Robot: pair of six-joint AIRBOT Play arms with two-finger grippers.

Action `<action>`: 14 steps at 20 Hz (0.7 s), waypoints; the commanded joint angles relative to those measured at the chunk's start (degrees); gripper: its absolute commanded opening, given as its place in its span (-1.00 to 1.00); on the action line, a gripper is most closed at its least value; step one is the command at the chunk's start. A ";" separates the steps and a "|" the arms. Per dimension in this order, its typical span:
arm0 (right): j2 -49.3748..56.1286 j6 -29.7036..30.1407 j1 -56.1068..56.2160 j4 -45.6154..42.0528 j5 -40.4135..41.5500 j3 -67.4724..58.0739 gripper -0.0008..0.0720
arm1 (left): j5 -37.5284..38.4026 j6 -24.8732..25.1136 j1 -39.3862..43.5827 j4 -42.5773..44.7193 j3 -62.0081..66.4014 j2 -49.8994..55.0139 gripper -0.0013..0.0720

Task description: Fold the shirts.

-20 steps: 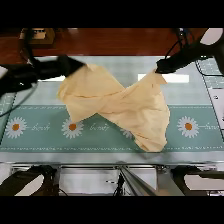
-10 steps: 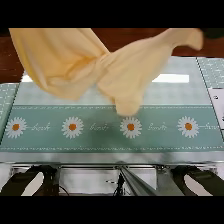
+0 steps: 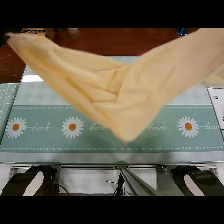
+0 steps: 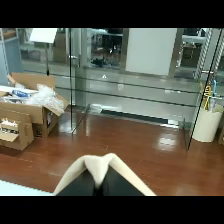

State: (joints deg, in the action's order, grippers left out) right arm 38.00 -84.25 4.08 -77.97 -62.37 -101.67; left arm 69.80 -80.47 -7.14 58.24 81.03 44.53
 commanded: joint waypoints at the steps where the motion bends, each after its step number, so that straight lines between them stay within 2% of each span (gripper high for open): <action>1: -1.73 -3.54 0.02 0.04 -4.98 -0.15 -0.87 | 6.69 -1.51 -0.09 7.52 -4.17 -0.13 -0.92; 6: 1.46 -3.91 0.02 -0.13 -15.10 -0.15 -0.87 | 6.38 -1.51 0.02 10.75 -19.85 0.83 -0.92; 9: 7.58 -4.22 0.02 0.35 -19.50 -0.11 -0.87 | 0.90 -1.49 1.01 9.68 -31.63 1.97 -0.92; 14: 23.74 -0.92 0.04 3.15 -16.04 -0.11 -0.87 | -11.54 -1.49 0.85 12.55 -40.06 7.08 -0.92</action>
State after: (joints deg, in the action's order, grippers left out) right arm 53.41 -87.00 4.08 -76.42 -79.40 -101.75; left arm 65.17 -81.93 -6.31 68.51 45.60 48.73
